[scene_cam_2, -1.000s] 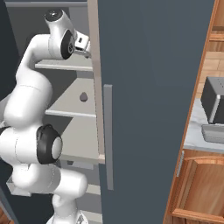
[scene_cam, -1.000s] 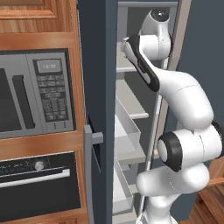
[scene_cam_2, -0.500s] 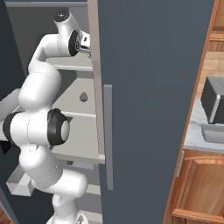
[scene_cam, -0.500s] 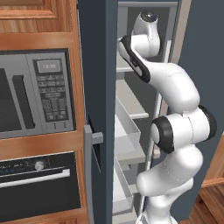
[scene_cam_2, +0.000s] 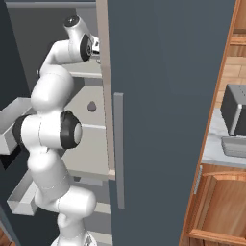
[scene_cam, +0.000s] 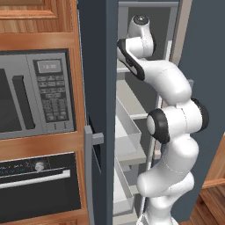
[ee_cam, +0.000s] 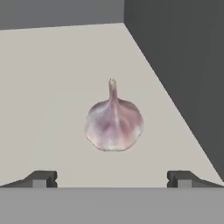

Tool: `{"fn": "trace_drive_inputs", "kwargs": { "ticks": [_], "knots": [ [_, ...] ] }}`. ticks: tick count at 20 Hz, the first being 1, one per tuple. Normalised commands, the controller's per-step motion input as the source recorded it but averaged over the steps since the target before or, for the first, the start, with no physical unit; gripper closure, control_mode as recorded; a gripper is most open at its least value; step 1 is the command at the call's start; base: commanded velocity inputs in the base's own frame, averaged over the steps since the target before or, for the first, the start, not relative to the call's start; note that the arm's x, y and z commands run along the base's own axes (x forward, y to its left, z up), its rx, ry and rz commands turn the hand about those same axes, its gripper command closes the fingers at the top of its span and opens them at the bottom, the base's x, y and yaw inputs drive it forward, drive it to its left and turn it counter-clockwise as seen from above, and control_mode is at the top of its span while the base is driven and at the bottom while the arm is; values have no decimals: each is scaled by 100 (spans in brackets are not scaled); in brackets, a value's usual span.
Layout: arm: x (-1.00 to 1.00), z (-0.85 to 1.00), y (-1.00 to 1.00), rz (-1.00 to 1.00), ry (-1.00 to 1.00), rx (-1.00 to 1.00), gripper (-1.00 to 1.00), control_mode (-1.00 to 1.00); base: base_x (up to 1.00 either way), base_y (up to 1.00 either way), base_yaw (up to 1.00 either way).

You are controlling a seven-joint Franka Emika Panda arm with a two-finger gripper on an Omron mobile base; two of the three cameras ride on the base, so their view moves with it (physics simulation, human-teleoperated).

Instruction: Take the garlic and eggplant out of the freezer and place them in the tupperware container on the counter. Then put the tupperware containing the vegetables back in the freezer.

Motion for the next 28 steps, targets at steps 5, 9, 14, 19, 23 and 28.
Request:
{"fn": "trace_drive_inputs", "kwargs": {
  "ticks": [5,9,14,19,23,28],
  "knots": [
    [47,-17,0,-2,1,-6,-100,-100,0,0,0],
    [43,-12,0,-3,0,-5,-100,-100,0,0,0],
    [37,-8,0,-2,0,-3,-100,-100,0,0,0],
    [8,-9,0,0,0,0,100,-100,0,0,0],
    [-27,-5,0,0,-1,2,100,-100,0,0,0],
    [-97,0,10,6,-20,2,100,-100,0,0,0]
  ]
}}
